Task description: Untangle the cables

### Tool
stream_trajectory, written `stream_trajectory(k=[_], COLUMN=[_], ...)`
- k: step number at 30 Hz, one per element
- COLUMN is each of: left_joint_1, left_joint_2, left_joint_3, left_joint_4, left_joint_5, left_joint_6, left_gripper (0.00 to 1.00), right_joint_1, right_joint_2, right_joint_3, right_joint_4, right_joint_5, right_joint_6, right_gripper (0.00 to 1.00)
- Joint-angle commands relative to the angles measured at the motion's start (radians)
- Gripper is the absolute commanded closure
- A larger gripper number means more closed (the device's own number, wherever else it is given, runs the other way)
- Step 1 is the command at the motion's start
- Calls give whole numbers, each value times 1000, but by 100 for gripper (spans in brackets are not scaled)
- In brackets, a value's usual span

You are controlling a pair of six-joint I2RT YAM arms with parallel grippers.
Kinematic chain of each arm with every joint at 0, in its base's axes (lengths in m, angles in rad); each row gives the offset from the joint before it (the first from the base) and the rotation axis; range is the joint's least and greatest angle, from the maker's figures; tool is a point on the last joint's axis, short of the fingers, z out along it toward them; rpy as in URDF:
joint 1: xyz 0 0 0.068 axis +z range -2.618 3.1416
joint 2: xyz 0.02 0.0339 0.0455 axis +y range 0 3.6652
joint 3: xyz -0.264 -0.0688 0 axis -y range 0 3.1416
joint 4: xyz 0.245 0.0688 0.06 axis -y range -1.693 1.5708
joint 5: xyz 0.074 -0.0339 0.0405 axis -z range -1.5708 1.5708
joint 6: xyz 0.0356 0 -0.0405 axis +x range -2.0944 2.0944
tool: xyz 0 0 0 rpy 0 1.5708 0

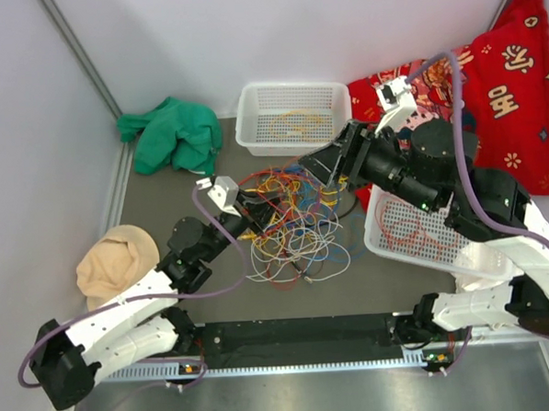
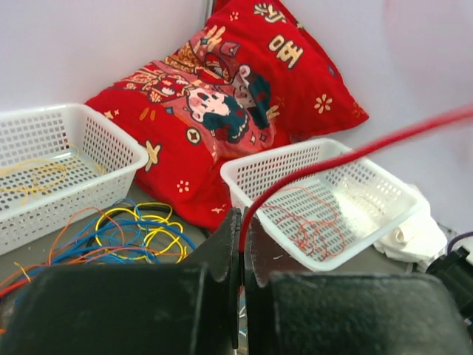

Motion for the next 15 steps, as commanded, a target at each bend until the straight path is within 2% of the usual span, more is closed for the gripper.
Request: stream_trajectory(k=[1, 3, 5, 7, 8, 12, 15], left_joint_1=[-2, 0, 0, 1, 3, 4, 6], left_joint_2=[-70, -61, -18, 34, 51, 120, 146], left_joint_3=[168, 264, 419, 550, 591, 733, 786], left_joint_4=[-145, -361, -554, -626, -723, -812, -810], left_joint_5=[-118, -174, -214, -212, -206, -143, -79], left_joint_6=[-90, -143, -179, -232, -252, -349, -393], left_gripper=[100, 100, 100, 100, 100, 100, 100], right_joint_1=[-6, -6, -6, -6, -6, -6, -6], right_joint_2=[-77, -111, -169, -226, -246, -324, -353], right_joint_3=[-84, -177, -257, -372, -407, -585, -637], right_joint_4=[1, 31, 86, 183, 217, 375, 444], right_joint_5=[141, 189, 215, 190, 174, 90, 71], right_joint_6=[-49, -72, -124, -173, -188, -250, -273], right_gripper=[24, 18, 17, 17, 17, 20, 23])
